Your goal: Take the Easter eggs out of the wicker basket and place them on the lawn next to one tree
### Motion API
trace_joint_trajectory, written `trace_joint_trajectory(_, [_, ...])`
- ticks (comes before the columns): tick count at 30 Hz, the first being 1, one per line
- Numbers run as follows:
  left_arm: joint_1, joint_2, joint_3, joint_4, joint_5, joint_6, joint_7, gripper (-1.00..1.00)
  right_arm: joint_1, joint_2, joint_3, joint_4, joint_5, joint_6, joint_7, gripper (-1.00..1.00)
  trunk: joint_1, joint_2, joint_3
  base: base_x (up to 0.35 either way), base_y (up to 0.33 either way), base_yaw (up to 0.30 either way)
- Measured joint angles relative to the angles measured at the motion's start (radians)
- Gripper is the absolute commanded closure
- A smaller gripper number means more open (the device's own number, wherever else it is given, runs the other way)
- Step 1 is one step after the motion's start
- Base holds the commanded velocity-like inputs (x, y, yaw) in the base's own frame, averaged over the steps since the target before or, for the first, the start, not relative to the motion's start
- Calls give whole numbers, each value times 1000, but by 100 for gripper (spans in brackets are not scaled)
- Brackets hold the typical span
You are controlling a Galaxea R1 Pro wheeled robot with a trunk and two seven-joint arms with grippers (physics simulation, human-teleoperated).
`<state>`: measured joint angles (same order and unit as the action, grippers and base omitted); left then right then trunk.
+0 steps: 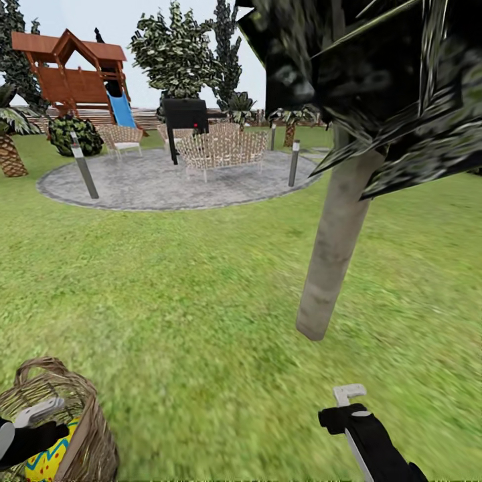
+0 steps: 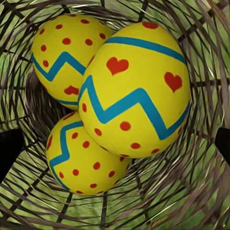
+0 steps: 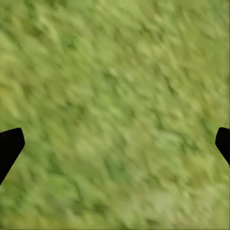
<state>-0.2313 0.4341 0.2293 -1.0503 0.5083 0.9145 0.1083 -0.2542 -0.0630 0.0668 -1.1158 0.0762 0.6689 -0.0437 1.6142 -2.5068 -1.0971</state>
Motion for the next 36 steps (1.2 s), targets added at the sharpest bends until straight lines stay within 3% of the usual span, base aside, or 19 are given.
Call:
trace_joint_trajectory(14, [0,0,-1,1,15,-1,0,-100,0,3,9,0,0,-3,0,-100,6,-3,-54,0,0,0])
trace_joint_trajectory(33, [0,-16,-1,8,16,-1,0,-100,0,5,12,2,0,-5,0,-100,6,-3,-54,23,0,0])
trace_joint_trajectory(36, [0,-17,-2,9,17,-1,0,-100,0,6,13,2,0,-5,0,-100,8,-4,-66,0,0,0])
